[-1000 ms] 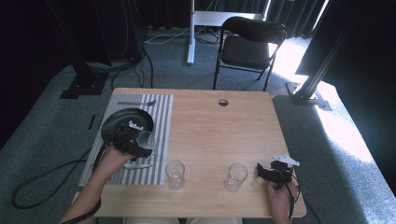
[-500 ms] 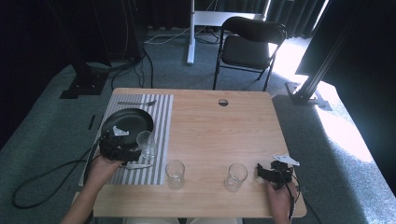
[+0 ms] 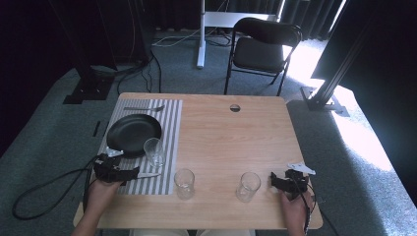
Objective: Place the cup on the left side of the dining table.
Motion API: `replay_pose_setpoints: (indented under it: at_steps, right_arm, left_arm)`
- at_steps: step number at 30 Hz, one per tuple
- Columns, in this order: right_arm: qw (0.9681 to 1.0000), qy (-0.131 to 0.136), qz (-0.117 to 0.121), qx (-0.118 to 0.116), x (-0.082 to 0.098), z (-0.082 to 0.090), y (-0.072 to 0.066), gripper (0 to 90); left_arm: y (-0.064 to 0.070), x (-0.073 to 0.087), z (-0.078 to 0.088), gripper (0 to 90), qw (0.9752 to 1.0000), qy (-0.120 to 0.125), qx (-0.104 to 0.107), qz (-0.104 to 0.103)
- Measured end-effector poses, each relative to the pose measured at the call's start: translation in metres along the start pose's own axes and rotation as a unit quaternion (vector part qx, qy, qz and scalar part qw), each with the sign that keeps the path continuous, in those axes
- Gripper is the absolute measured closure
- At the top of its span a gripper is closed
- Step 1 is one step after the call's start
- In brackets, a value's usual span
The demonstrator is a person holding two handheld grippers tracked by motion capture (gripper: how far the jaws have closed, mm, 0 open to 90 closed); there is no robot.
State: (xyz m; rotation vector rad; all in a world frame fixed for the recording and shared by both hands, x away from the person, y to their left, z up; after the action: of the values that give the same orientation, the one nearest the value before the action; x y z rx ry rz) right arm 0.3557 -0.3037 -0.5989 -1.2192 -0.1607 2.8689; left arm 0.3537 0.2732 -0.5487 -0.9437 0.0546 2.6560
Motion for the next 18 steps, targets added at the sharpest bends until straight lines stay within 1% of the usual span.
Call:
replay_pose_setpoints:
  at_steps: [2,5,6,8,10,11,13,15,17,18]
  right_arm:
    - [1.0000,0.000,0.000,0.000,0.000,0.000,0.000,14.2]
    - [1.0000,0.000,0.000,0.000,0.000,0.000,0.000,14.2]
    - [1.0000,0.000,0.000,0.000,0.000,0.000,0.000,14.2]
    - [1.0000,0.000,0.000,0.000,0.000,0.000,0.000,14.2]
    - [1.0000,0.000,0.000,0.000,0.000,0.000,0.000,14.2]
    - [1.0000,0.000,0.000,0.000,0.000,0.000,0.000,14.2]
    - [1.0000,0.000,0.000,0.000,0.000,0.000,0.000,14.2]
    - [1.0000,0.000,0.000,0.000,0.000,0.000,0.000,14.2]
    - [1.0000,0.000,0.000,0.000,0.000,0.000,0.000,14.2]
    - [1.0000,-0.001,0.000,0.000,0.000,0.000,0.000,14.2]
  left_arm:
    - [-0.003,0.006,0.001,1.2,1.0000,0.002,-0.003,0.005]
    - [-0.005,0.015,0.000,1.2,0.9999,0.000,-0.010,0.005]
    - [-0.005,0.018,-0.001,1.2,0.9999,-0.001,-0.008,0.009]
    - [-0.008,0.023,-0.001,1.2,0.9998,0.000,-0.014,0.013]
    - [-0.009,0.028,-0.002,1.2,0.9997,0.001,-0.011,0.022]
    - [-0.008,0.030,-0.003,1.2,0.9997,-0.001,-0.011,0.021]
    - [-0.008,0.035,-0.004,1.2,0.9996,-0.002,-0.021,0.017]
    - [-0.008,0.039,-0.005,1.2,0.9994,-0.002,-0.030,0.017]
    - [-0.008,0.042,-0.006,1.2,0.9992,0.001,-0.035,0.018]
    - [-0.009,0.045,-0.007,1.2,0.9989,-0.004,-0.044,0.016]
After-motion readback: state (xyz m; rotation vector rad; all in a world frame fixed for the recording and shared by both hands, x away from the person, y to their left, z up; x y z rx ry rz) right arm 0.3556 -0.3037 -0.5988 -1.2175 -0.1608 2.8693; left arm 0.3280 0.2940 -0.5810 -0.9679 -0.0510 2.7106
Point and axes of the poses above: each handheld gripper's, and its own axes: z roughly backward along the jaws, x roughly out of its underside, y roughly to its right, the point moved 7 cm from there along -z, roughly forward along the jaws, and after that the axes turned 7 degrees about -z, right-handed, at the moved point
